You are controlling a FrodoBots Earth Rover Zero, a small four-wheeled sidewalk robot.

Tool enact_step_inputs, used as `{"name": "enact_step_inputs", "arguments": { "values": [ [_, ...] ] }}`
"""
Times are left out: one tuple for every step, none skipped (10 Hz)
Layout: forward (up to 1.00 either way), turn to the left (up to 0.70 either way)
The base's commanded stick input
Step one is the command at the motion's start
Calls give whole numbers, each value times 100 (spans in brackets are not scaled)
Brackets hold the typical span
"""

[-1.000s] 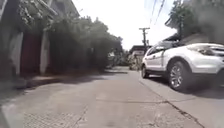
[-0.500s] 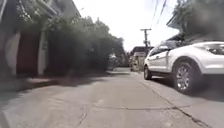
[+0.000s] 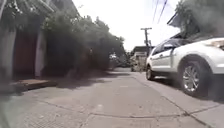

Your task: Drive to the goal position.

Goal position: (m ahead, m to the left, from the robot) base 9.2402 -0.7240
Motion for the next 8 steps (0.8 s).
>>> {"name": "enact_step_inputs", "arguments": {
  "values": [
    [50,0],
    [50,0],
    [50,0],
    [50,0],
    [50,0],
    [50,0],
    [50,0],
    [50,0]
  ]
}}
